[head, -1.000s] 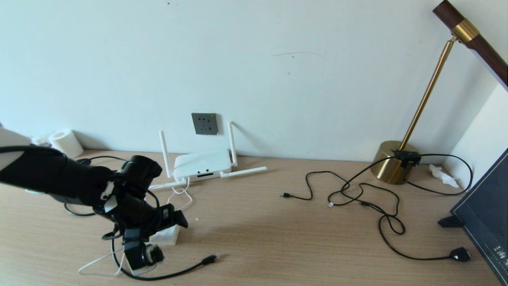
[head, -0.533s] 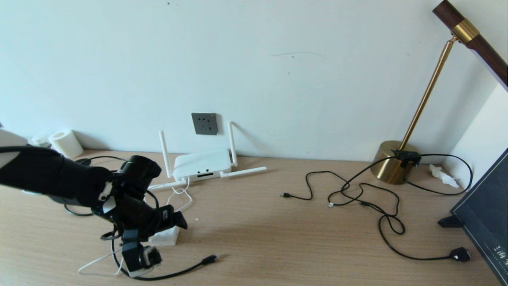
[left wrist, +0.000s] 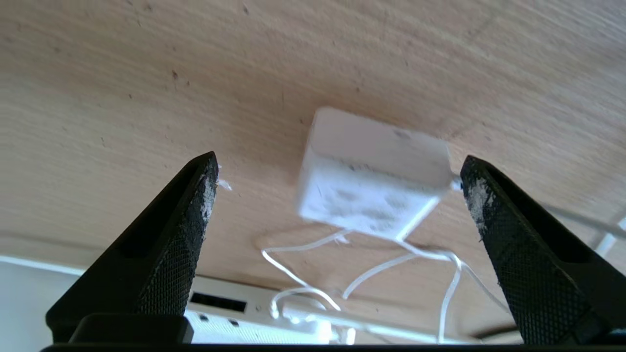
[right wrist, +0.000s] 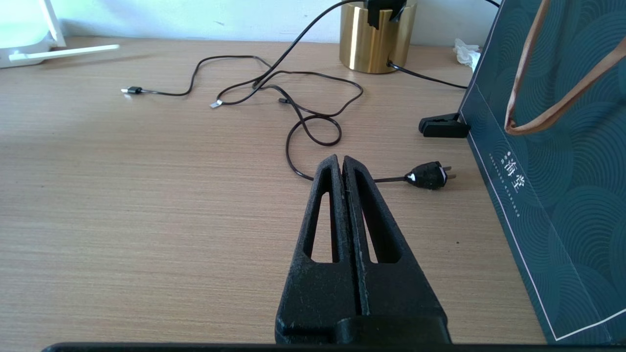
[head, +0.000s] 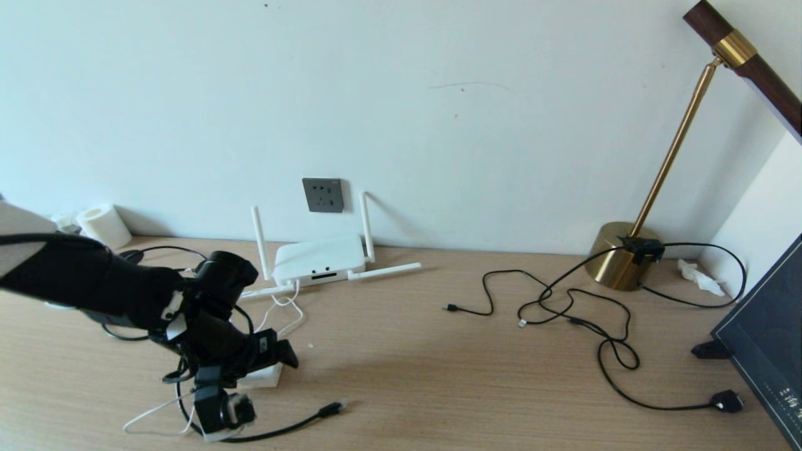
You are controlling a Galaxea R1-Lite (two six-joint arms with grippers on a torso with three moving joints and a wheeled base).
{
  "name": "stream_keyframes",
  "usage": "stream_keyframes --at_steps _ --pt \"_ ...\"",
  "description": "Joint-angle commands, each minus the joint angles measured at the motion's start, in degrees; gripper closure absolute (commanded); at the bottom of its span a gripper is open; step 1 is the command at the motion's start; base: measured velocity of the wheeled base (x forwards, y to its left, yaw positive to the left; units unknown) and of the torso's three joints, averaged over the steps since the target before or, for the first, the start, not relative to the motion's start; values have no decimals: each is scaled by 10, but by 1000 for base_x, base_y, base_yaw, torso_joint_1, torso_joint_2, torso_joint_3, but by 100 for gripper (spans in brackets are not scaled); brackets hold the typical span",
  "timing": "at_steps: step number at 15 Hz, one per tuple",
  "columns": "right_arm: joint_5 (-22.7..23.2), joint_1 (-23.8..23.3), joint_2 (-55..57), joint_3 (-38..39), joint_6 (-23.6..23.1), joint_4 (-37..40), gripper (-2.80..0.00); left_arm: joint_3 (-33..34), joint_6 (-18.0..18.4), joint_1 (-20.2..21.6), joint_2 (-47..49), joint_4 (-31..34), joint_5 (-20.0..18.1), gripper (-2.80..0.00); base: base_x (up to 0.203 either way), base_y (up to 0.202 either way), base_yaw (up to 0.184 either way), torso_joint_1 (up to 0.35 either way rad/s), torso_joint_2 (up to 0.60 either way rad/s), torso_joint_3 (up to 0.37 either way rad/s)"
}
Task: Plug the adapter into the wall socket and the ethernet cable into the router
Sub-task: Plug plug into socket
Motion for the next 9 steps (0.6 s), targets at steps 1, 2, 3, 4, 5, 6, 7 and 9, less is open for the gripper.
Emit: stream_keyframes --at_steps 1,2,3,4,5,6,7,9 --pt "0 0 0 0 0 0 0 0 10 2 14 1 -7 -280 0 0 0 0 0 0" --pt "0 0 0 0 0 0 0 0 10 3 18 0 -8 -280 0 0 0 0 0 0" --pt "0 0 0 0 -1 0 0 -2 10 3 20 1 -9 -280 0 0 0 0 0 0" --pt "0 0 0 0 -1 0 0 -2 9 3 20 1 -9 -280 0 0 0 0 0 0" --pt "0 0 0 0 0 0 0 -2 9 4 19 1 -9 -280 0 0 0 0 0 0" --pt "0 0 0 0 0 0 0 -2 9 4 20 1 -9 -280 0 0 0 0 0 0" --pt "0 0 0 0 0 0 0 -2 9 5 20 1 -9 -280 0 0 0 0 0 0" --pt "0 0 0 0 0 0 0 -2 9 7 19 2 -8 0 0 0 0 0 0 0"
